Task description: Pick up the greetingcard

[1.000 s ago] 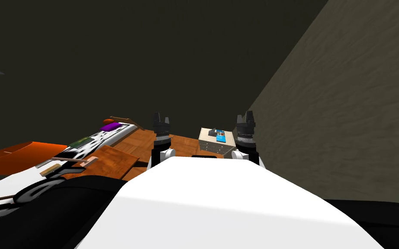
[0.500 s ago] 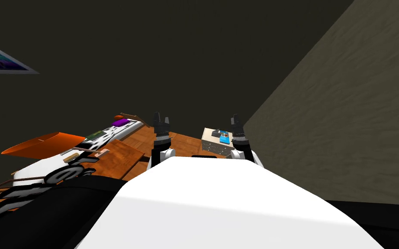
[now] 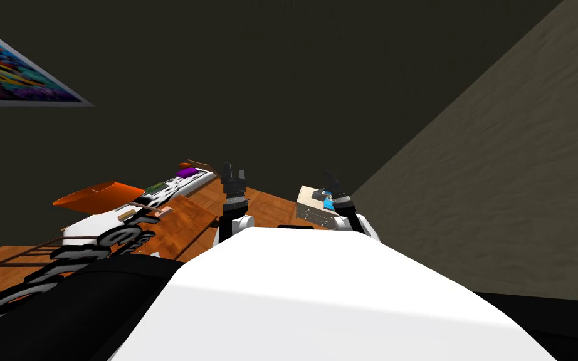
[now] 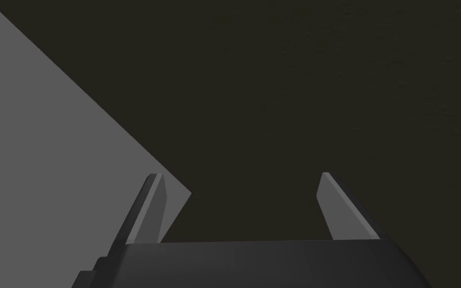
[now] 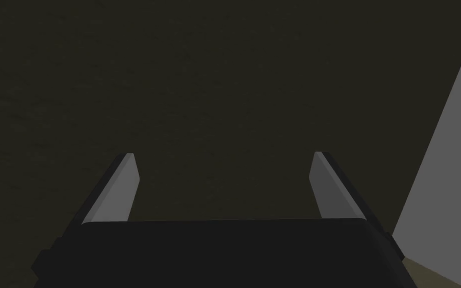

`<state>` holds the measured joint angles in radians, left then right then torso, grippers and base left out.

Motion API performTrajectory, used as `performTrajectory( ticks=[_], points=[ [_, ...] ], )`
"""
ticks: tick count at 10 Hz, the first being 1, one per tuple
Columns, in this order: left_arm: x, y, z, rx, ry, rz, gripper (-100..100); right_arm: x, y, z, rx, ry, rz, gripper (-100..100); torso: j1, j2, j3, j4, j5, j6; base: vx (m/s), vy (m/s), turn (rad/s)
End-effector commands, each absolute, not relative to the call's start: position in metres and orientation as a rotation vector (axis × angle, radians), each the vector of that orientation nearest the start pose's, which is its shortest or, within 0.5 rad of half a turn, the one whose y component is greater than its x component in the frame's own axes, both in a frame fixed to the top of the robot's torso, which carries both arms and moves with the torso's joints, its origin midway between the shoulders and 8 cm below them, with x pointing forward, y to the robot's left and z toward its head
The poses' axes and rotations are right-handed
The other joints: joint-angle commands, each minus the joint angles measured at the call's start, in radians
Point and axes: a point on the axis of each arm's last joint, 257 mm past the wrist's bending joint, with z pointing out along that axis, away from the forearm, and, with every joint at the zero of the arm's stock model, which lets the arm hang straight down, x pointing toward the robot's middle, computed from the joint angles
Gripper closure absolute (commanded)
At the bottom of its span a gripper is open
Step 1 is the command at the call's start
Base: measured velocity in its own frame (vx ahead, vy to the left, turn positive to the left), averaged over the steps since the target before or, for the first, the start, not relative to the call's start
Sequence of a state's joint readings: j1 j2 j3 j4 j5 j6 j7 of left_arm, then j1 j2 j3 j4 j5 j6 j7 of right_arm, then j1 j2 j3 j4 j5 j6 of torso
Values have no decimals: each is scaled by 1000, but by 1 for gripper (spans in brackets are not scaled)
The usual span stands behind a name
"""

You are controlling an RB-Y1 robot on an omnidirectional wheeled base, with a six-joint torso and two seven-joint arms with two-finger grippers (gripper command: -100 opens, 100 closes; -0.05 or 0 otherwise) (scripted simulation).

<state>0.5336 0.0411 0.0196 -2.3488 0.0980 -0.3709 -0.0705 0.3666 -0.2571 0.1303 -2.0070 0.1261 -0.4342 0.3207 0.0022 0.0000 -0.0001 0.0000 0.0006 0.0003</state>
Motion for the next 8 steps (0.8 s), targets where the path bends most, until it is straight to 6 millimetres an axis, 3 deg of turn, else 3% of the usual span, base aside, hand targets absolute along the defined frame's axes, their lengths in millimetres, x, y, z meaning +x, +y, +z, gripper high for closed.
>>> performTrajectory(
  ticks=[1,2,3,4,5,8],
  points=[
    [347,295,20,-730,671,-1253,0,419,-205,-109,306,1194,942,-100,0,0,0,0,0,0,-3,44,171],
    [347,295,20,-730,671,-1253,0,427,-204,-128,260,1256,885,-100,0,0,0,0,0,0,-2,68,217],
    [347,295,20,-730,671,-1253,0,427,-205,-132,265,1264,882,-100,2,0,0,0,0,0,7,53,62],
    [347,295,20,-730,671,-1253,0,434,-207,-152,215,1325,820,-100,1,0,0,0,0,0,7,52,132],
    [347,295,20,-730,671,-1253,0,435,-208,-155,219,1333,817,-100,1,0,0,0,0,0,3,34,75],
    [347,295,20,-730,671,-1253,0,446,-217,-196,110,1453,678,-100,1,1,1,0,0,0,-10,48,116]
  ],
)
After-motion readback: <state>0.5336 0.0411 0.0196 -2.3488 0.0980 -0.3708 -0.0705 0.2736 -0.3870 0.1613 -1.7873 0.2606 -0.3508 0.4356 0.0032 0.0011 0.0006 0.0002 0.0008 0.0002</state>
